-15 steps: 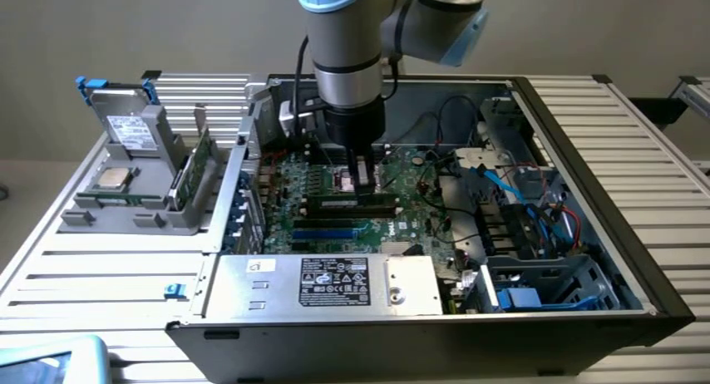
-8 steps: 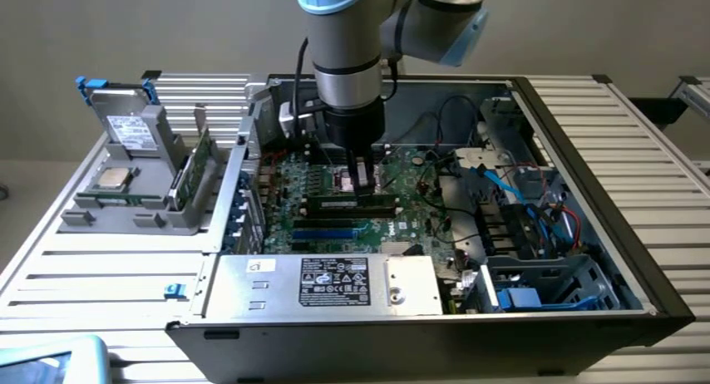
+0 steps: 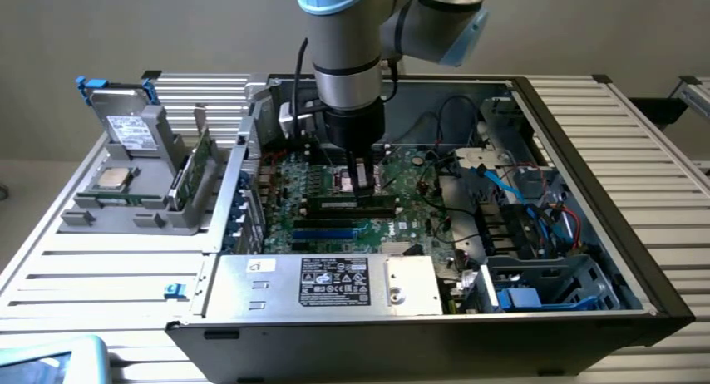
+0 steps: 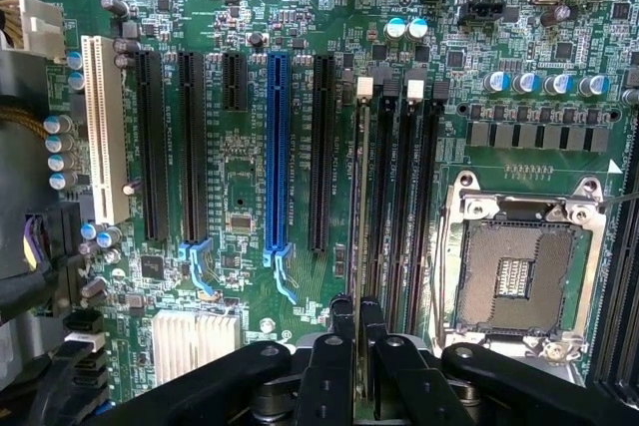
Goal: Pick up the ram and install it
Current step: 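Insert the ram into the slot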
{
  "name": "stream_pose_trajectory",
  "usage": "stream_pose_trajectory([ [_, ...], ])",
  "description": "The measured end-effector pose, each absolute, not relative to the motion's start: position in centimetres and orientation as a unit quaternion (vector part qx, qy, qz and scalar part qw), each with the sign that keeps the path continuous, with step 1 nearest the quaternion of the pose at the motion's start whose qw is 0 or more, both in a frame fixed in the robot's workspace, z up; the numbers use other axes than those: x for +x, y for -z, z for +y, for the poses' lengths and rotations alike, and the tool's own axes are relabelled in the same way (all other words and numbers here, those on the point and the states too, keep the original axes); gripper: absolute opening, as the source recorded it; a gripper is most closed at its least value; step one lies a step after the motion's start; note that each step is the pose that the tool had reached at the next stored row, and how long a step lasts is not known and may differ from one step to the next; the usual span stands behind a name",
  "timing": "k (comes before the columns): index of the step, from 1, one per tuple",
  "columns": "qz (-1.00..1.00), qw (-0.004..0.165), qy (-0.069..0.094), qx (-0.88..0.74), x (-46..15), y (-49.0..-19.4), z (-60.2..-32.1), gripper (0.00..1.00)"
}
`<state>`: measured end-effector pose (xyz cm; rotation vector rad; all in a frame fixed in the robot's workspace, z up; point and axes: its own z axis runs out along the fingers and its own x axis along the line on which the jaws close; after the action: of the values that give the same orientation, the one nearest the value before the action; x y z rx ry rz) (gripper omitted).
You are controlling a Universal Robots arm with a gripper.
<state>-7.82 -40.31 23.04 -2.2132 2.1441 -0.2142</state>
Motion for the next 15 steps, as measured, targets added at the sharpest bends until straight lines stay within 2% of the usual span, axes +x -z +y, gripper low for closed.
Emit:
stream_pose_trajectory([
  [15, 0.695, 0.026, 0.069, -0.716, -7.72, -22.82, -40.27, 0.15],
])
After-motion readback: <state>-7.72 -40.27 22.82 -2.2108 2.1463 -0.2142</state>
